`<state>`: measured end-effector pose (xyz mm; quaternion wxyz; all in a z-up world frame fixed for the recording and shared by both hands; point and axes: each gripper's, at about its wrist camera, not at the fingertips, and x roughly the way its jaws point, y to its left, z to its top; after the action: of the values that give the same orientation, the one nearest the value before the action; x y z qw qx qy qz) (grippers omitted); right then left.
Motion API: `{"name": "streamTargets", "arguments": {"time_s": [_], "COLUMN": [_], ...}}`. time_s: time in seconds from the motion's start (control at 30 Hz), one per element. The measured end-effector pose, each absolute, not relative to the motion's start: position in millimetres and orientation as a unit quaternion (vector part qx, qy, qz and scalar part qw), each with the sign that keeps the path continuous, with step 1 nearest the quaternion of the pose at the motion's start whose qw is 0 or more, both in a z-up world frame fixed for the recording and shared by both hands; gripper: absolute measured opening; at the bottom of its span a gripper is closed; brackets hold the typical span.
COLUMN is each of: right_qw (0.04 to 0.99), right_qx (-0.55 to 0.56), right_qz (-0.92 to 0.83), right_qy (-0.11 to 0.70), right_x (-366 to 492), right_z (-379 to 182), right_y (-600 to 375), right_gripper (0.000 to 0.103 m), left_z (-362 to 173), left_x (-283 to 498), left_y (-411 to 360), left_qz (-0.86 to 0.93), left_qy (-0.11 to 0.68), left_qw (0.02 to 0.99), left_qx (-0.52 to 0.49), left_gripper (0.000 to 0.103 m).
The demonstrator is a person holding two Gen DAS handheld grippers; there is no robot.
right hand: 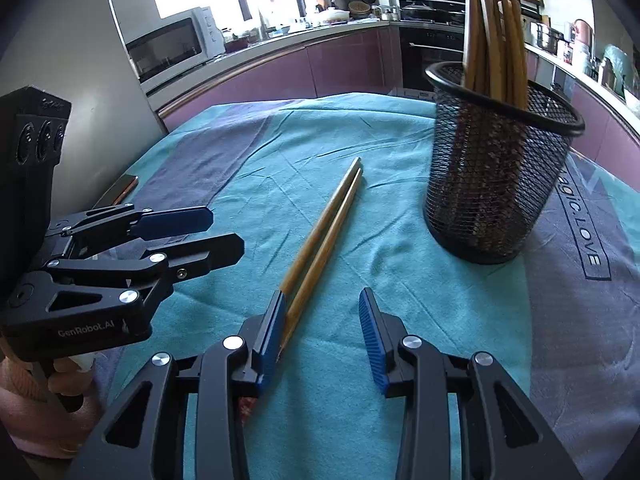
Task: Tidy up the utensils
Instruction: 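Move both grippers back to the last two chopsticks on the cloth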
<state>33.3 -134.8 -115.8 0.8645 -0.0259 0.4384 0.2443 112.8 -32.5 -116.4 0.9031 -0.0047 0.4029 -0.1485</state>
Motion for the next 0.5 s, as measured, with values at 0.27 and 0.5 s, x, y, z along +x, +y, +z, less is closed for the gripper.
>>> {"name": "streamTargets", "arguments": {"time_s": [0.27, 0.5], "right_qw": [0.865, 0.864], "right_qx": [-0.02, -0.019], "right_qz": [0.238, 0.241], "right_qy": [0.44, 0.441], "right_x": [32.6, 33.2], "right_z": [-114.8, -115.0], "right_y": [-147.6, -151.4], "right_gripper": [0.035, 0.035], "left_z": [-120.8, -125.9], "left_x": [118.4, 128.6], "left_y": [-48.9, -65.2], "left_qz": [-0.162, -0.177], "left_qy": [0.41, 0.421], "left_qw": [0.897, 0.889], "left_qx": [0.015, 0.025], "left_gripper": [0.048, 0.043]}}
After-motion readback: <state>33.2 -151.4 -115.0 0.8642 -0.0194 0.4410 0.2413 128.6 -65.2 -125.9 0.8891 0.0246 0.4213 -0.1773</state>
